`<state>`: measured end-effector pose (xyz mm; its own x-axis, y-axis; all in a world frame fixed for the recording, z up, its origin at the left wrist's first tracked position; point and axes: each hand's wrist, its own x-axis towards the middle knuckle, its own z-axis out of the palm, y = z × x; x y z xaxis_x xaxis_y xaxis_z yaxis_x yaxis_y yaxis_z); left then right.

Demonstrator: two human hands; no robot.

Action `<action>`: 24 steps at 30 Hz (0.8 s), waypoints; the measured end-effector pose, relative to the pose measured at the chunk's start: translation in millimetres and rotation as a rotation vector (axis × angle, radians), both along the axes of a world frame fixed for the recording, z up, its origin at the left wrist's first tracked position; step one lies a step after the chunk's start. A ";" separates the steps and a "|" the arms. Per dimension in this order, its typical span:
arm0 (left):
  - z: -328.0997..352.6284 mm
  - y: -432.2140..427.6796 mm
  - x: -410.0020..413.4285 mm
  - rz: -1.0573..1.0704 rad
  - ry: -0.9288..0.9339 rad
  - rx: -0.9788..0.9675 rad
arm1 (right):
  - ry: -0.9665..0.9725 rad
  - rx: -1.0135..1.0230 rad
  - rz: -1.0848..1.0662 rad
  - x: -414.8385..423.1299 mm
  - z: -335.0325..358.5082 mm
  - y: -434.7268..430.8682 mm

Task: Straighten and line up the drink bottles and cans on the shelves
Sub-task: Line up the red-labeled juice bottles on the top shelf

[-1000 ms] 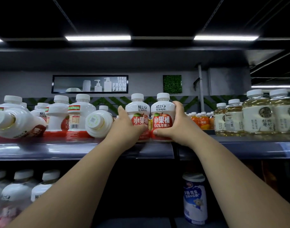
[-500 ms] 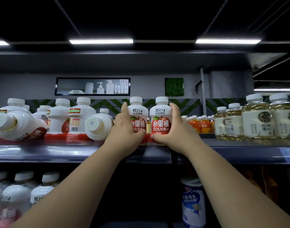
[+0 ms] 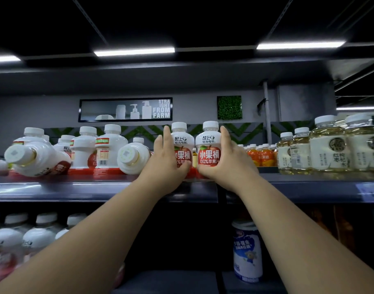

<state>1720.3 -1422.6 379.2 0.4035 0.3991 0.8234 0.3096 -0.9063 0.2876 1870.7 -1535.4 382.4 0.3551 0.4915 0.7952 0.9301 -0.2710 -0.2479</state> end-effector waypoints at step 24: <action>-19.9 86.6 -142.9 0.015 -0.169 0.276 | -0.090 0.596 -0.057 -154.0 -61.8 114.4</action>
